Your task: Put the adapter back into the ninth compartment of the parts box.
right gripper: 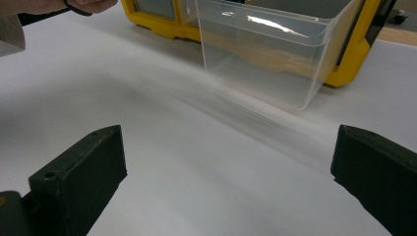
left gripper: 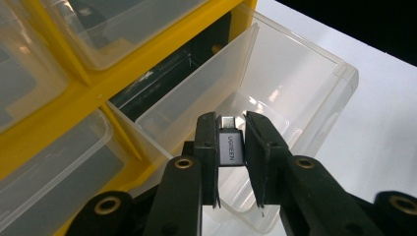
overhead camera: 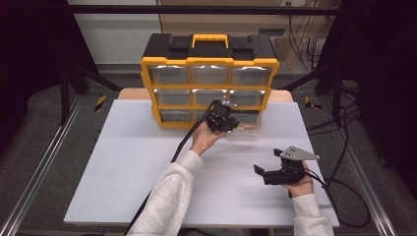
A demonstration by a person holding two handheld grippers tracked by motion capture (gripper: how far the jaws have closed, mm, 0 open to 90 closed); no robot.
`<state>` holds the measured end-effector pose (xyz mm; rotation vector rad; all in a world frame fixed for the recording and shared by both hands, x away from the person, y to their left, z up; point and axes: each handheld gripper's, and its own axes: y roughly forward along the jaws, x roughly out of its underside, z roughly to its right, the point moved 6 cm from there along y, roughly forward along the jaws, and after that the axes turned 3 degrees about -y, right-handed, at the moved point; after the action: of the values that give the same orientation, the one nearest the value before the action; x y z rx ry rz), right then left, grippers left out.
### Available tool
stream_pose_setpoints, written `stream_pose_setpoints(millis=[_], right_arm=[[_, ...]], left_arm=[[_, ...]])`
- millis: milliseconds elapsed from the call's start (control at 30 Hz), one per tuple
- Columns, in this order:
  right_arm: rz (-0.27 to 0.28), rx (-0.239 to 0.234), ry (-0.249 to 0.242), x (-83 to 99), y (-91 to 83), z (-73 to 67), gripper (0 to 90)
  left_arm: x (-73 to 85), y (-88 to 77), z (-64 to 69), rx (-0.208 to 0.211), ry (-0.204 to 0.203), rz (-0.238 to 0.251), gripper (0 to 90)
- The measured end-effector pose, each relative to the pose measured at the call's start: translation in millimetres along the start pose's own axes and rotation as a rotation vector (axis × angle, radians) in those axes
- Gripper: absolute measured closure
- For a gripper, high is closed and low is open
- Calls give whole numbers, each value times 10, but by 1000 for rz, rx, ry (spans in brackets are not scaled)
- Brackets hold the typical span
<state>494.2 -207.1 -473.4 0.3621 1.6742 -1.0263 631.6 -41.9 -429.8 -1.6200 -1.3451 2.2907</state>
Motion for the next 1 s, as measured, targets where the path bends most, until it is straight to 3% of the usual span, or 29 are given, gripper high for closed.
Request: stream_pose_setpoints(millis=[133, 467, 1000], right_arm=[[0, -1, 1, 0, 1, 1, 6], [-4, 3, -1, 3, 3, 2, 6], [2, 1, 0, -4, -7, 0, 7]], left_arm=[[-2, -1, 9, -1, 7, 1, 742], [-83, -141, 16, -20, 10, 56, 582], [-82, -514, 36, 22, -25, 152, 303]])
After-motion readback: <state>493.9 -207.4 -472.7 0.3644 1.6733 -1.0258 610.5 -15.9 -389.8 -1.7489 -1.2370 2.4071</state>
